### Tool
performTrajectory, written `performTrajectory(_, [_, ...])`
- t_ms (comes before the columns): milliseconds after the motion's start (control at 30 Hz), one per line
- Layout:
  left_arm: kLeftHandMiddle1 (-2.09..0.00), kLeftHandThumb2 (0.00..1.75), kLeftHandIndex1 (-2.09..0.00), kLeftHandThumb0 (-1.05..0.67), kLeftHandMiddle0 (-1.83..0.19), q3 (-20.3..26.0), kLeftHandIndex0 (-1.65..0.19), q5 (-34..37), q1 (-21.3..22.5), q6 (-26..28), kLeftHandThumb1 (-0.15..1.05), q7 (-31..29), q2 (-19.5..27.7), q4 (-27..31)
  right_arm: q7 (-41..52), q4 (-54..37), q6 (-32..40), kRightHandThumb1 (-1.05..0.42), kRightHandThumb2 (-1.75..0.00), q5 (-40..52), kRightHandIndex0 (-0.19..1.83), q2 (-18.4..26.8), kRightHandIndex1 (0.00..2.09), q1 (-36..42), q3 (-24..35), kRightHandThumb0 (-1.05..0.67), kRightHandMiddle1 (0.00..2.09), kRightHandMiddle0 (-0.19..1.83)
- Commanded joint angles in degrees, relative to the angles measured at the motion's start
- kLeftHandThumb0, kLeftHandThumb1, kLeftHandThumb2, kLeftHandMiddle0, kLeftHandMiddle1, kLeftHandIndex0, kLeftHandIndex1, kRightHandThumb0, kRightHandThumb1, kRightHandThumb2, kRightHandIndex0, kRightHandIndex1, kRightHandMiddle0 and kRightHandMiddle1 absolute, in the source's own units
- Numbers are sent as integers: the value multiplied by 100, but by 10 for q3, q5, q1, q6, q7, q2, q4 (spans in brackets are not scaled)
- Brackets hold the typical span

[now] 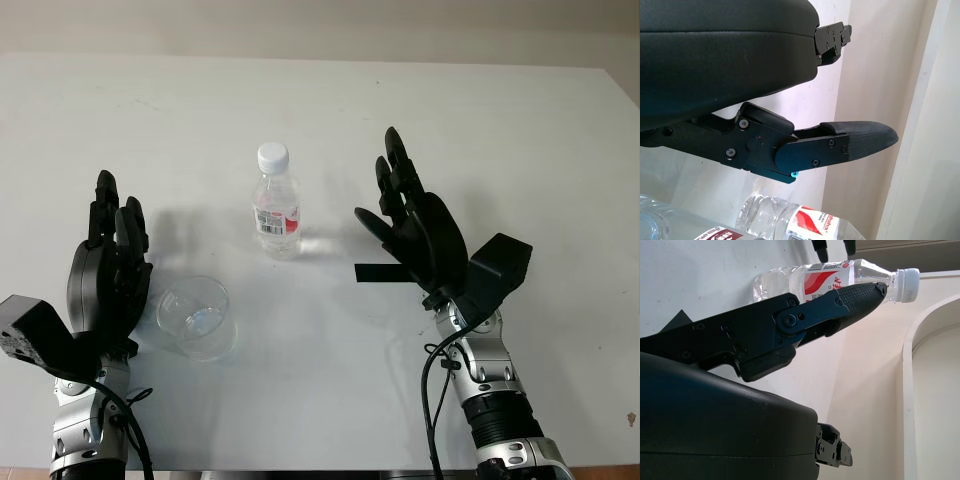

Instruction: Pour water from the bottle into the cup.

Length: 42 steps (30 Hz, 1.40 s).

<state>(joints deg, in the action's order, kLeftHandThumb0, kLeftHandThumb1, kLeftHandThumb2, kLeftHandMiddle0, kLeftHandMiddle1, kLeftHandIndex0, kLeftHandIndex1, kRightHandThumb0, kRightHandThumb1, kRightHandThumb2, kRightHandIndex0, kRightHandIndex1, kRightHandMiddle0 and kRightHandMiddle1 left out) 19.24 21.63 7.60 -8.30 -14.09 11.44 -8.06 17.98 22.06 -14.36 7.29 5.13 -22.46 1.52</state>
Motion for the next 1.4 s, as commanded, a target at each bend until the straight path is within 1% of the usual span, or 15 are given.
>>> performTrajectory(0, [-5, 57, -5, -78, 19, -2, 19, -3, -14, -2, 105, 3, -9, 2, 2, -16, 2, -103, -5, 4, -19, 4, 0, 7, 3, -83, 0, -19])
performTrajectory(367, [-5, 58, -3, -78, 19, -5, 19, -4, -6, 1, 105, 5, -8, -6, 14, 21, -12, -104, -5, -13, -19, 8, 0, -8, -7, -85, 0, -19])
performTrajectory(633, [-5, 58, -4, -78, 19, -4, 19, -2, -10, -9, 105, 3, -13, -6, 63, 70, -18, -101, -5, -26, -19, -9, 0, -82, -46, -90, 0, -19])
performTrajectory(733, [-5, 58, -4, -78, 19, -4, 19, -1, -12, -8, 105, 4, -14, -3, 79, 105, -26, -100, -5, -42, -19, -17, 0, -116, -65, -91, 0, -19])
performTrajectory(833, [-4, 58, -2, -78, 19, -5, 19, -4, -13, -8, 105, 7, -16, 2, 87, 143, -34, -100, -5, -59, -19, -26, 0, -144, -83, -96, 0, -19])
performTrajectory(1000, [-5, 57, -3, -78, 18, -2, 19, -1, -16, -4, 105, 13, -17, 5, 107, 194, -49, -99, -5, -75, -19, -38, 0, -174, -99, -97, 0, -19])
performTrajectory(1133, [-5, 56, -4, -78, 18, 0, 18, -2, -15, -8, 105, 16, -19, 4, 114, 213, -67, -98, -5, -98, -19, -38, 0, -186, -117, -97, 0, -19])
performTrajectory(1367, [-5, 55, -4, -78, 18, 0, 18, 0, -13, -11, 105, 11, -18, -2, 119, 248, -68, -97, -5, -96, -19, -51, 0, -199, -115, -95, 0, -19])
